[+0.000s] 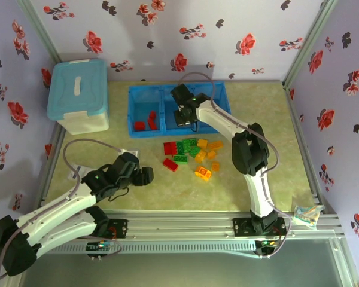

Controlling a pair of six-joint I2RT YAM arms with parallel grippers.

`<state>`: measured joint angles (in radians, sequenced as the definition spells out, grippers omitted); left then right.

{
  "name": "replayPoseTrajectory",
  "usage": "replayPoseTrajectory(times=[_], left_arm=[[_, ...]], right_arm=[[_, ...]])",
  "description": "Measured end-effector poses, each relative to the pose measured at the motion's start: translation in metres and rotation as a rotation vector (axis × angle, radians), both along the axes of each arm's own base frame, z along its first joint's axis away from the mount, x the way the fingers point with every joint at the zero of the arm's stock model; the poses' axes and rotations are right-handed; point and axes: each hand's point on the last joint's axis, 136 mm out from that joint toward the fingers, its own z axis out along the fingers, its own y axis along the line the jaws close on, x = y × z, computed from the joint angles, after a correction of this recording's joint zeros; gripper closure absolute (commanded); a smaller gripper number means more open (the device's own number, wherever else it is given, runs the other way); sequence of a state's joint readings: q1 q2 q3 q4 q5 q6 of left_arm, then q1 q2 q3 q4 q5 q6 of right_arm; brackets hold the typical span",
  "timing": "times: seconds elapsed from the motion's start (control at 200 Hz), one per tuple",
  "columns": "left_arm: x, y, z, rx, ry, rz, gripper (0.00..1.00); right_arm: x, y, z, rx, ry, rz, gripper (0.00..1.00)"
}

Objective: Sort the legos into containers by color
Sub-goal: Place the lego in the container, then pick up the lego from the bottom-center of the table.

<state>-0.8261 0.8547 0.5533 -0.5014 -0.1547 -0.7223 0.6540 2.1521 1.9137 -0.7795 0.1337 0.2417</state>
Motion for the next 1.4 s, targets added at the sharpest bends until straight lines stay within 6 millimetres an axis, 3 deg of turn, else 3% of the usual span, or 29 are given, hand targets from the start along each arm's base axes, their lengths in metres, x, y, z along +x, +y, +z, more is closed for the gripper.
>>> replayPoseTrajectory(times=[0.06,0.12,0.41,0.655,0.765,1.125,1.4], left_arm=[[0.000,0.000,0.000,0.000,-0.001,0.002,0.26],[0.000,0.000,0.000,0.001,-0.001,0.001,0.26],[-0.002,-0.004,-0.003,0.012,0.008,-0.016,0.26],[0.001,-0.011,-0.006,0.020,0.016,-0.025,0.26],[0.003,-0.013,-0.008,0.023,0.018,-0.025,0.26],[0.016,-0.028,-0.006,0.011,0.006,-0.025,0.27],[0.021,-0.034,-0.003,-0.005,-0.007,-0.026,0.28]], right_arm=[[0.000,0.001,0.003,0.002,-0.001,0.003,0.40],[0.001,0.002,0.006,0.005,-0.005,0.004,0.37],[-0.005,0.001,0.012,0.009,-0.012,0.013,0.37],[-0.048,-0.019,0.038,0.032,-0.037,0.031,0.40],[-0.072,-0.032,0.040,0.045,-0.041,0.035,0.40],[-0.175,-0.076,-0.019,-0.032,0.081,0.105,0.37],[-0.203,-0.089,-0.054,-0.046,0.156,0.116,0.36]])
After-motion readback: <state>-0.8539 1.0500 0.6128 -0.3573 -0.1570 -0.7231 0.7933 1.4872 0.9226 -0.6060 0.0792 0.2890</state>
